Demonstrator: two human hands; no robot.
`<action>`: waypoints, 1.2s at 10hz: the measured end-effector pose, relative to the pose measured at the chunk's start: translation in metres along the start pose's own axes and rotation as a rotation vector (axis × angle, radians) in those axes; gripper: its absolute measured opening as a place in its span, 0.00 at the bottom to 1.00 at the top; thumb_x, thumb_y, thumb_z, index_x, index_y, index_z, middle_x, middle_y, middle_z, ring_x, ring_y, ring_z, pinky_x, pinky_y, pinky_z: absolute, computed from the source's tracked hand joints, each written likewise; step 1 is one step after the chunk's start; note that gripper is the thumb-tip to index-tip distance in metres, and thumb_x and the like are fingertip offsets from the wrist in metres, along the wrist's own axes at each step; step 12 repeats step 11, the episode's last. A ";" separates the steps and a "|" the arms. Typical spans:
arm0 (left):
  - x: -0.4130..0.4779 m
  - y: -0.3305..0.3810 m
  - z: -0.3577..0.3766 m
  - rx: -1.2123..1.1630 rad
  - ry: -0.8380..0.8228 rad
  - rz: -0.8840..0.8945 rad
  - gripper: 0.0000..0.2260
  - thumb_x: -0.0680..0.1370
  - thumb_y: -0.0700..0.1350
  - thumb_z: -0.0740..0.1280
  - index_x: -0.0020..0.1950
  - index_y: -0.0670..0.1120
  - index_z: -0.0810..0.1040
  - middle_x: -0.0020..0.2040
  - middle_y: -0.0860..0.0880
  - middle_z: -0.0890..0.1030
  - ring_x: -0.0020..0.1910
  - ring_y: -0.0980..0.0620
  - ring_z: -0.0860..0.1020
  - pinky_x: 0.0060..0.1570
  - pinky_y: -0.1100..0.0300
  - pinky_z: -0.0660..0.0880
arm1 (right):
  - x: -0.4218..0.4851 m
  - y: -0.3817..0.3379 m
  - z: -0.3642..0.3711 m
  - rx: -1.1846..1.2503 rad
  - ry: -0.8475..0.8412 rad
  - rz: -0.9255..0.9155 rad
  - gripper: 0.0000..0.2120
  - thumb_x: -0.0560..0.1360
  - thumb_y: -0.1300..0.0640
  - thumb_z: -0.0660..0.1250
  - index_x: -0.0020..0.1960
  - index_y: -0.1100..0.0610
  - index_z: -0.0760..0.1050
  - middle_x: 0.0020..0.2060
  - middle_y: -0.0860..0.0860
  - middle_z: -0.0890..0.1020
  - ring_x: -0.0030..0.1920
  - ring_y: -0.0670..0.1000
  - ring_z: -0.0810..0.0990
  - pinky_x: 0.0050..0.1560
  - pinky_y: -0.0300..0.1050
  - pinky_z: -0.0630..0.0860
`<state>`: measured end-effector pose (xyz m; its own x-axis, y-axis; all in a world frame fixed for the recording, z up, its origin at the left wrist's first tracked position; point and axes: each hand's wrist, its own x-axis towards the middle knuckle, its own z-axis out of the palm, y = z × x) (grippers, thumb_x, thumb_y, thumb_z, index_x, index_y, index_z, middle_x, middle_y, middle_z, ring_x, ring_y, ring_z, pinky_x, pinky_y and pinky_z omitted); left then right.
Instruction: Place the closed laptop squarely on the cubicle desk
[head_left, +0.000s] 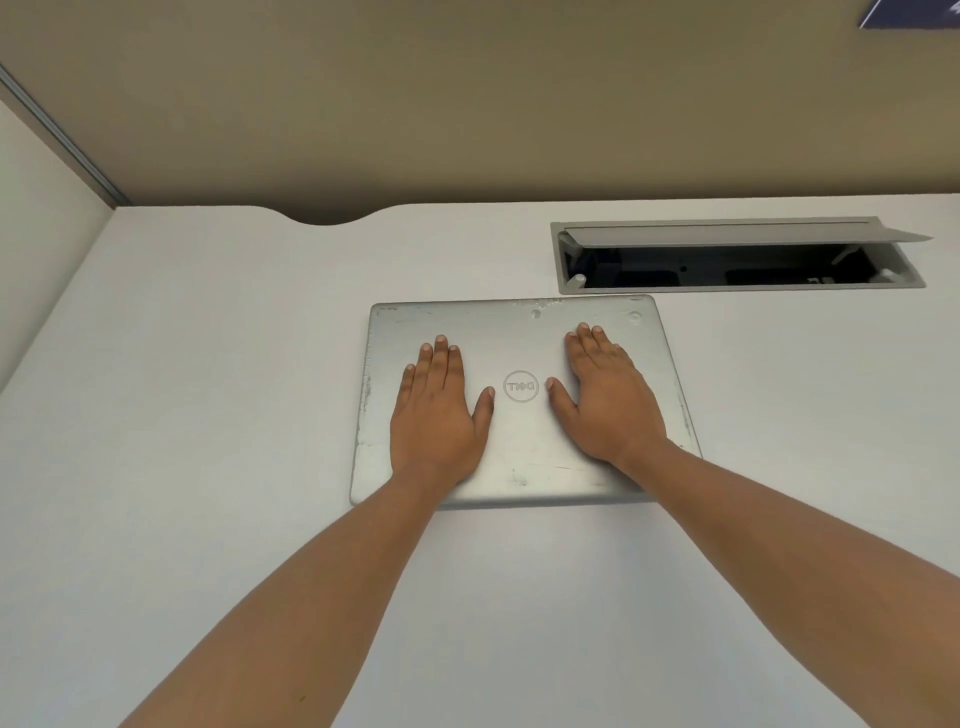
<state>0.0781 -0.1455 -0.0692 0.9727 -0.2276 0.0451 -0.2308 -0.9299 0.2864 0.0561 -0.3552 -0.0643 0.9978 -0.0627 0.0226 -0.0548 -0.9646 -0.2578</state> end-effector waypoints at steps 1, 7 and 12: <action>0.000 0.001 0.001 0.005 0.003 -0.002 0.32 0.80 0.59 0.49 0.79 0.42 0.53 0.81 0.46 0.53 0.79 0.49 0.50 0.77 0.53 0.47 | 0.002 0.002 0.001 0.001 -0.006 -0.003 0.34 0.78 0.40 0.50 0.78 0.58 0.54 0.78 0.54 0.57 0.78 0.51 0.51 0.77 0.47 0.48; 0.002 0.004 -0.001 0.020 -0.048 -0.009 0.29 0.82 0.56 0.46 0.79 0.42 0.50 0.81 0.46 0.50 0.79 0.50 0.46 0.77 0.53 0.44 | 0.005 0.002 -0.002 0.006 -0.016 -0.016 0.33 0.79 0.42 0.52 0.78 0.59 0.54 0.78 0.55 0.57 0.79 0.51 0.51 0.78 0.48 0.48; 0.009 0.005 -0.041 0.100 -0.051 0.055 0.24 0.83 0.46 0.43 0.79 0.41 0.46 0.81 0.45 0.46 0.79 0.50 0.44 0.77 0.55 0.42 | 0.002 -0.002 -0.047 0.014 -0.010 -0.019 0.25 0.82 0.58 0.47 0.79 0.58 0.50 0.80 0.52 0.50 0.79 0.50 0.48 0.76 0.46 0.52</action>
